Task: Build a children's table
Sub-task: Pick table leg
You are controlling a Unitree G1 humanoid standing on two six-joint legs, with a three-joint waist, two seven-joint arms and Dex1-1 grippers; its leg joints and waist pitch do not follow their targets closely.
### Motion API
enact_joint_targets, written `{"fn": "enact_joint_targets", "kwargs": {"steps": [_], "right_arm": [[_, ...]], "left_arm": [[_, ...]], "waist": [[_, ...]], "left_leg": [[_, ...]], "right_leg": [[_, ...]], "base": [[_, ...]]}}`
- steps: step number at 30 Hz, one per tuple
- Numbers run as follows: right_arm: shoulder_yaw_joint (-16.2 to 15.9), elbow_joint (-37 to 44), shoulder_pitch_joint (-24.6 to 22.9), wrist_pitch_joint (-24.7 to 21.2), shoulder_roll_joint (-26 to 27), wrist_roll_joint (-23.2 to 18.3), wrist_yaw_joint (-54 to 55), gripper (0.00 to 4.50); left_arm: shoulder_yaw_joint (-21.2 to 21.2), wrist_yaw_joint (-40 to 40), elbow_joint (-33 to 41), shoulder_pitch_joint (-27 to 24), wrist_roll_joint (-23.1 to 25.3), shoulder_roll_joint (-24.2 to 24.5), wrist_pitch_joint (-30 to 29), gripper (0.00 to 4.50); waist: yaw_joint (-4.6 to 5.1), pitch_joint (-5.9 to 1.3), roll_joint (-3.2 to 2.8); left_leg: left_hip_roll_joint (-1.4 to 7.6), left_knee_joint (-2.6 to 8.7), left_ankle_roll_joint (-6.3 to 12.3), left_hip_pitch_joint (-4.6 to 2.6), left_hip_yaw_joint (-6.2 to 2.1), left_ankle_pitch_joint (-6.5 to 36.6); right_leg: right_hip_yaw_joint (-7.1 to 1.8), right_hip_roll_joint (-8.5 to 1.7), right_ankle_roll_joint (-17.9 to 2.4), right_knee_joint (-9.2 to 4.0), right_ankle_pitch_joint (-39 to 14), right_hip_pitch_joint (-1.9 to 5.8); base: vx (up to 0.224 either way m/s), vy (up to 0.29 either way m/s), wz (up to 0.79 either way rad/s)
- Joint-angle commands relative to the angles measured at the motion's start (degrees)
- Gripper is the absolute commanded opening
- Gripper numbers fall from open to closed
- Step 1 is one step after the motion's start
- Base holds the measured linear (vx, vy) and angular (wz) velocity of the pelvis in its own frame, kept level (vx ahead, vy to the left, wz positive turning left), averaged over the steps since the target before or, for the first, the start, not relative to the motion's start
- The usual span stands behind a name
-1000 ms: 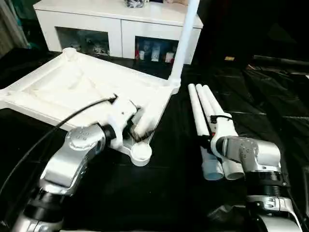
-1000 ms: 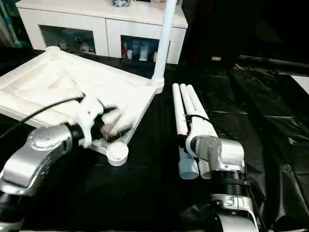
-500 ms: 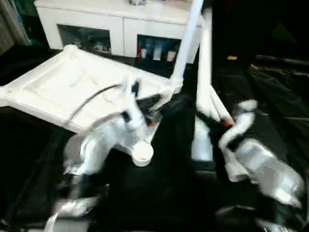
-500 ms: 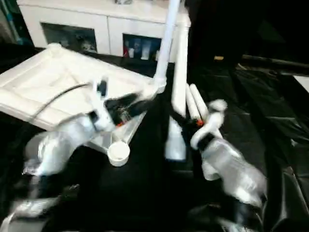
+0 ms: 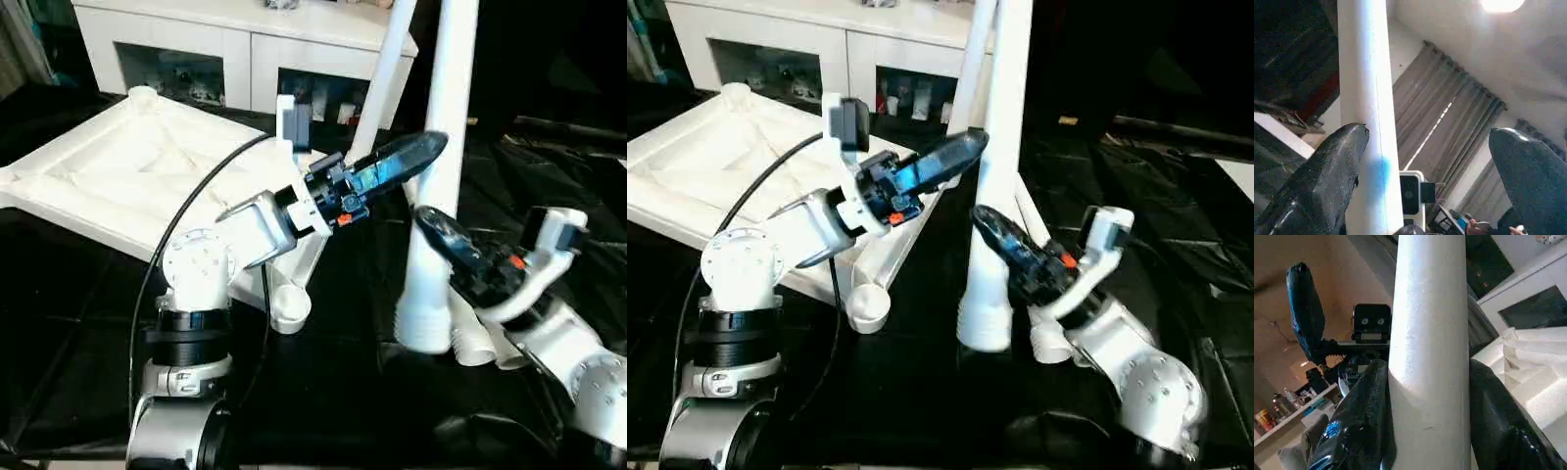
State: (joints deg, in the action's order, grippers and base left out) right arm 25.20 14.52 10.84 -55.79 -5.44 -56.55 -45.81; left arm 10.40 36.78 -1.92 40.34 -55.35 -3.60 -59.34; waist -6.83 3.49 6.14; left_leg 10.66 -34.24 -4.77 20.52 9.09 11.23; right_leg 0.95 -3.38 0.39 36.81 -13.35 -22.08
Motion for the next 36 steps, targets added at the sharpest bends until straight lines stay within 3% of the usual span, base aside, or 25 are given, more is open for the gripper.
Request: {"fn": "enact_joint_targets", "kwargs": {"steps": [1,3,4,5,6,8,9,10,11,12,16,17,18,19,24,26,36], "right_arm": [[-3.25,2.16,-0.20,0.39,-1.91,0.67,-0.60,1.79],[-6.13,2.25,-0.03,2.57,-3.24,5.35,0.51,1.79],[-6.13,2.25,-0.03,2.57,-3.24,5.35,0.51,1.79],[-11.89,1.82,0.85,7.68,-5.10,14.57,3.26,1.79],[-11.89,1.82,0.85,7.68,-5.10,14.57,3.26,1.79],[-17.49,0.53,2.75,11.70,-6.25,22.73,7.49,1.78],[-18.76,-0.16,3.61,12.82,-6.10,24.88,9.39,1.78],[-19.34,-0.63,4.07,13.71,-6.00,26.15,10.33,1.78],[-22.31,-2.68,6.05,17.79,-5.77,31.81,14.40,1.78],[-23.69,-3.43,6.75,19.47,-5.87,34.06,15.85,1.78],[-25.22,-4.93,8.05,21.99,-4.50,37.81,20.12,1.78],[-27.52,-7.23,9.18,24.67,-4.01,43.52,25.40,1.78],[-27.52,-7.23,9.18,24.67,-4.01,43.52,25.40,1.78],[-28.69,-8.25,9.61,25.99,-3.99,46.02,27.39,1.78],[-32.71,-10.77,10.00,29.44,-3.88,49.80,28.25,1.78],[-33.68,-12.07,10.09,30.98,-3.75,51.02,28.48,1.78],[-35.46,-14.49,11.39,34.54,-3.74,53.33,28.69,1.78]], "left_arm": [[-1.59,-0.98,0.92,0.16,-0.63,-0.89,-1.46,4.50],[-2.78,-2.14,1.46,-0.25,1.41,-0.74,-0.53,4.50],[-2.78,-2.14,1.46,-0.25,1.41,-0.74,-0.53,4.50],[-4.96,-5.34,1.58,-0.69,6.20,-0.16,2.44,4.50],[-4.96,-5.34,1.58,-0.69,6.20,-0.16,2.44,4.50],[-5.52,-12.12,-0.22,-0.40,11.68,-0.62,5.55,4.50],[-5.40,-14.77,-1.03,-0.20,13.45,-0.92,6.40,4.50],[-5.16,-16.04,-1.45,-0.13,14.18,-1.11,6.88,4.21],[-3.63,-21.31,-3.00,0.05,16.67,-2.04,8.90,4.14],[-2.83,-23.18,-3.47,0.05,17.30,-2.44,9.65,4.14],[-1.54,-26.14,-3.76,-0.16,18.31,-2.97,10.74,4.10],[0.00,-29.46,-4.03,-0.03,19.62,-3.47,12.65,3.81],[0.00,-29.46,-4.03,-0.03,19.62,-3.47,12.65,3.76],[0.58,-30.95,-4.17,0.07,20.09,-3.77,13.39,3.75],[1.58,-32.77,-4.69,0.24,20.33,-4.94,15.54,3.30],[1.34,-32.92,-4.60,0.11,20.37,-5.36,16.16,3.24],[-0.15,-31.50,-4.81,0.11,19.44,-6.24,16.66,2.45]], "waist": [[-0.32,-3.35,-0.06],[-0.33,-3.35,0.12],[-0.25,-3.31,0.13],[-0.27,-3.30,-0.52],[0.04,-3.27,-0.13],[0.30,-3.26,-0.05],[0.22,-3.44,-0.25],[0.33,-3.40,-0.19],[0.44,-3.50,0.06],[0.53,-3.47,0.03],[0.31,-3.81,-0.01],[0.37,-3.85,0.37],[0.51,-3.84,0.35],[0.41,-3.88,0.26],[0.48,-3.68,0.93],[0.40,-3.70,0.76],[0.51,-3.67,0.83]], "left_leg": [[1.72,3.96,0.13,-0.14,-0.11,1.65],[1.84,4.01,-0.36,-0.10,-0.19,1.34],[1.80,4.02,-0.46,-0.08,-0.15,1.30],[1.94,4.11,-0.83,-0.05,-0.33,1.61],[1.87,4.13,-1.39,-0.17,-0.26,1.91],[1.76,4.23,-2.07,-0.07,-0.36,2.25],[1.84,4.17,-2.08,-0.25,-0.37,2.39],[1.83,4.14,-2.06,-0.26,-0.33,2.34],[2.01,4.13,-2.42,-0.17,-0.41,1.99],[1.88,4.19,-2.50,-0.16,-0.38,1.89],[1.68,3.81,-1.62,-0.23,-0.24,-0.56],[1.72,3.71,-1.19,-0.26,-0.22,-1.99],[1.48,3.74,-1.53,-0.07,-0.18,-3.07],[1.47,3.66,-1.45,-0.21,-0.15,-3.02],[1.57,3.70,-1.28,-0.25,-0.10,-0.04],[1.62,3.65,-1.18,-0.19,-0.15,-0.43],[1.60,3.61,-1.05,-0.21,-0.14,1.08]], "right_leg": [[-1.76,-3.78,-9.70,-4.63,-0.97,2.94],[-1.72,-3.83,-9.02,-4.70,-1.16,3.03],[-1.72,-3.78,-8.84,-4.72,-1.12,3.01],[-1.72,-3.92,-8.48,-4.72,-1.43,2.95],[-1.74,-3.69,-7.13,-5.07,-2.26,2.96],[-1.78,-3.67,-5.83,-5.18,-3.14,3.03],[-1.80,-3.83,-5.91,-5.03,-3.20,3.01],[-1.84,-3.74,-5.93,-5.09,-3.15,2.87],[-1.73,-3.75,-6.40,-4.92,-1.76,2.82],[-1.69,-3.66,-6.43,-4.91,-1.55,2.88],[-1.72,-3.42,-7.35,-4.18,5.03,3.02],[-1.67,-3.29,-7.75,-4.05,7.75,2.97],[-1.57,-3.19,-8.07,-3.90,8.98,3.09],[-1.59,-3.21,-8.10,-3.85,9.30,3.13],[-1.68,-3.31,-7.08,-3.98,7.53,3.17],[-1.68,-3.38,-7.04,-3.85,8.03,3.10],[-1.64,-3.35,-7.34,-3.85,6.83,3.06]], "base": [[0.000,0.000,0.00],[0.000,0.000,0.00],[0.000,0.000,0.00],[0.000,0.000,0.00],[0.000,0.000,0.00],[0.000,0.000,0.00],[0.000,0.000,0.00],[0.000,0.000,0.00],[0.000,0.000,0.00],[0.000,0.000,0.00],[0.000,0.000,0.00],[0.000,0.000,0.00],[0.000,0.000,0.00],[0.000,0.000,0.00],[0.000,0.000,0.00],[0.000,0.000,0.00],[0.000,0.000,0.00]]}}
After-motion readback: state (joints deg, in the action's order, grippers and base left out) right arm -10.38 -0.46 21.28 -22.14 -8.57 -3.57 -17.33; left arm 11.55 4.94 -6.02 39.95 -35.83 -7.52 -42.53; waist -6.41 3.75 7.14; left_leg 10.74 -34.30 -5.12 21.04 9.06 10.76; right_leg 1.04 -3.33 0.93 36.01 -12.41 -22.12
